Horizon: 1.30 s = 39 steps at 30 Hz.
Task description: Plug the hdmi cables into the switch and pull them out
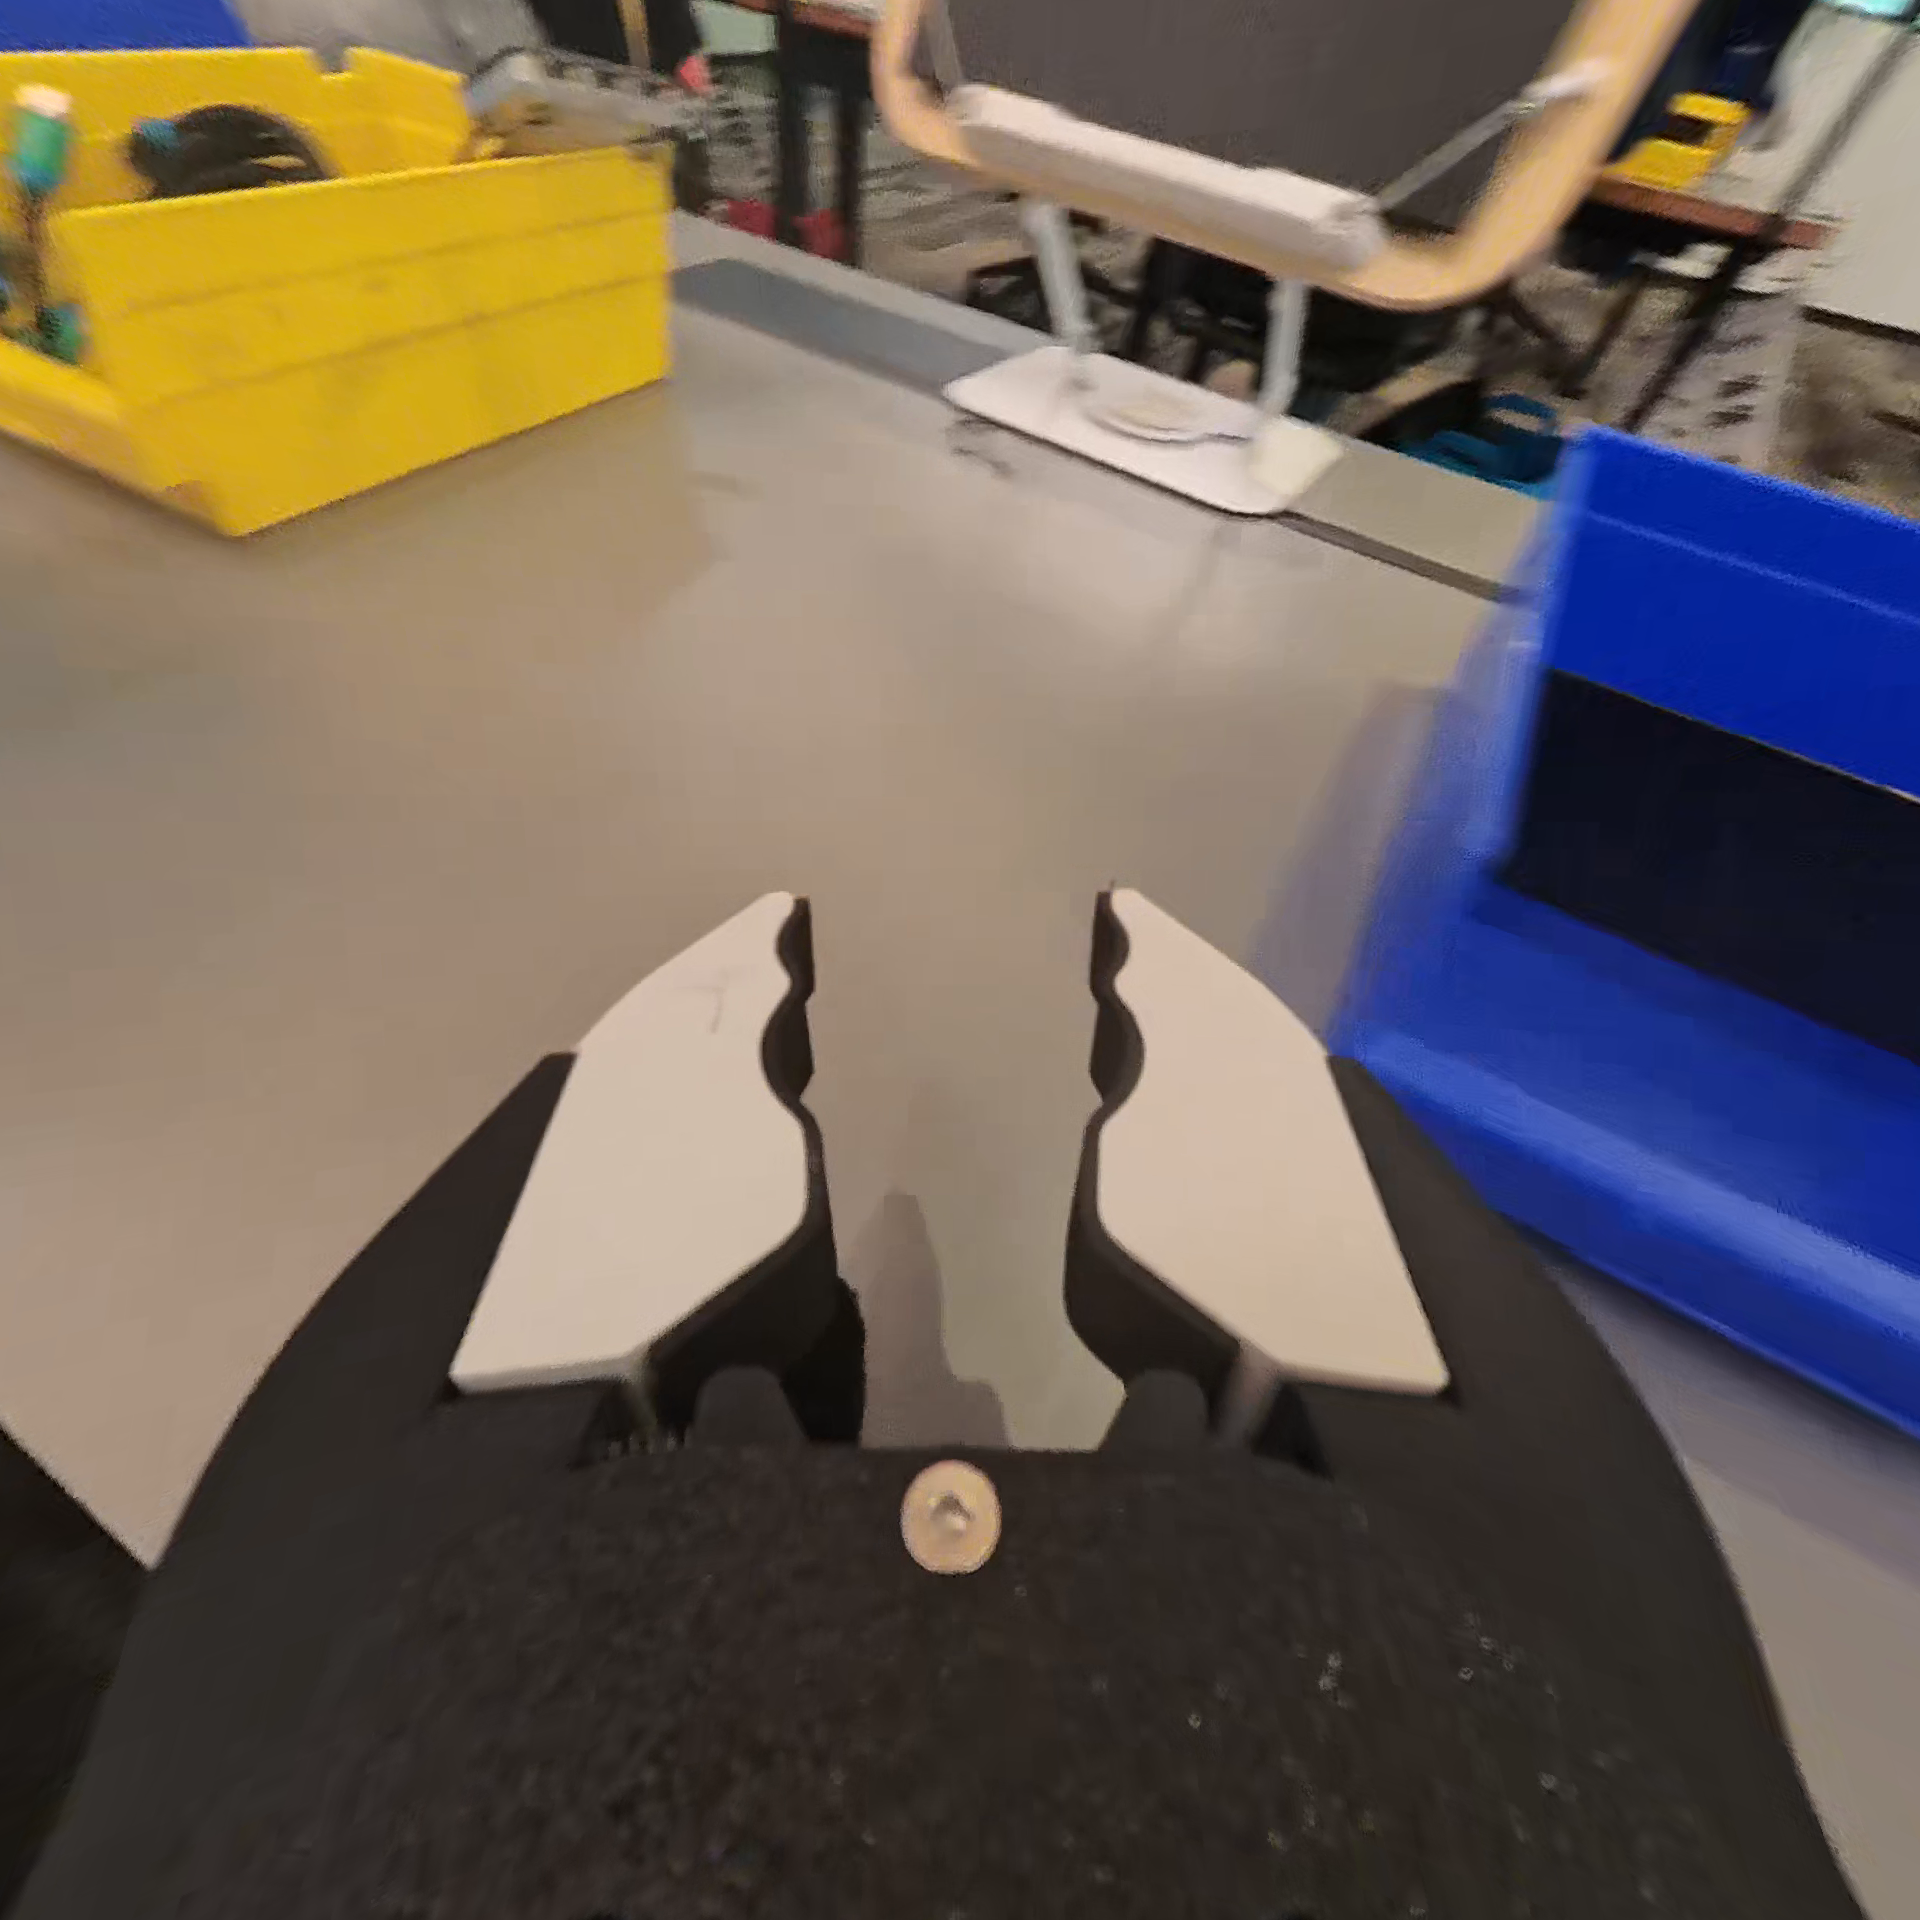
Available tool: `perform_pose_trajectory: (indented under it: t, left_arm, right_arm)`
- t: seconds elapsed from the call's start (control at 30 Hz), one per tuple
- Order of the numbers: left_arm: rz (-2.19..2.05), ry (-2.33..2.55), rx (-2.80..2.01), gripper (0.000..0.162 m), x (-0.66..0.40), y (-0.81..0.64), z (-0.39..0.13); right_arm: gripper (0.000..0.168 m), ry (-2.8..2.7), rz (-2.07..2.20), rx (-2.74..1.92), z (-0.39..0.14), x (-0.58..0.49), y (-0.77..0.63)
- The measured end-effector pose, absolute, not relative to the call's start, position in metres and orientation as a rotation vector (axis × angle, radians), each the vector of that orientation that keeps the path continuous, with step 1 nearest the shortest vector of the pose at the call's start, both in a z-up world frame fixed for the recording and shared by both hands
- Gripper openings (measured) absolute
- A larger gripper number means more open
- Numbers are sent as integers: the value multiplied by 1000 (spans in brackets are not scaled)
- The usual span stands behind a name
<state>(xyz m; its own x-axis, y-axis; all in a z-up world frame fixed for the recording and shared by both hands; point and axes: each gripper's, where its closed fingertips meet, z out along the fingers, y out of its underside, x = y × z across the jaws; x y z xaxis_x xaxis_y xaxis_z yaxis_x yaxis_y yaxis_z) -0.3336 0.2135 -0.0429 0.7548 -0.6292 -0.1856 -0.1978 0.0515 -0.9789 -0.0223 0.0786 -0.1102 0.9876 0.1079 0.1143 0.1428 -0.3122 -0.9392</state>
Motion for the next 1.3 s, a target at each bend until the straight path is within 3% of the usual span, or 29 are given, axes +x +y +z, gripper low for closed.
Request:
perform_pose_trajectory:
  t: [0.17, 0.23, 0.3, 0.43, 0.5, 0.6, 0.97, 1.03, 1.1, 1.2, 1.3]
  left_arm:
    - [-299, 747, -1492, 91, -313, 209, -48]
    - [-459, 695, -1494, 66, -310, 205, -44]
    - [-614, 657, -1495, 29, -313, 204, -42]
    - [-785, 636, -1552, 15, -319, 211, -55]
    - [-822, 648, -1620, 18, -320, 215, -68]
    - [-842, 689, -1664, 0, -322, 212, -78]
    - [-904, 974, -1630, 2, -287, 178, -96]
    - [-915, 876, -1606, 27, -290, 187, -85]
    - [-931, 787, -1574, 30, -297, 193, -74]
    - [-881, 779, -1548, 50, -306, 195, -67]
    - [-771, 743, -1482, 49, -313, 195, -56]
  right_arm:
    - [57, -34, 36, -1789, -90, 25, 64]
    - [45, -42, 58, -1754, -86, 31, 60]
    - [28, -96, 72, -1760, -87, 27, 59]
    - [0, -289, 106, -1852, -111, 2, 63]
    - [0, -343, 218, -1891, -122, -14, 64]
    - [0, -379, 376, -1864, -121, -32, 64]
    - [0, -677, 463, -1930, -140, -69, 53]
    - [0, -681, 445, -1916, -139, -69, 53]
    - [0, -566, 333, -1824, -122, -54, 62]
    - [0, -481, 243, -1727, -99, -41, 63]
    - [7, -400, 278, -1706, -93, -39, 60]
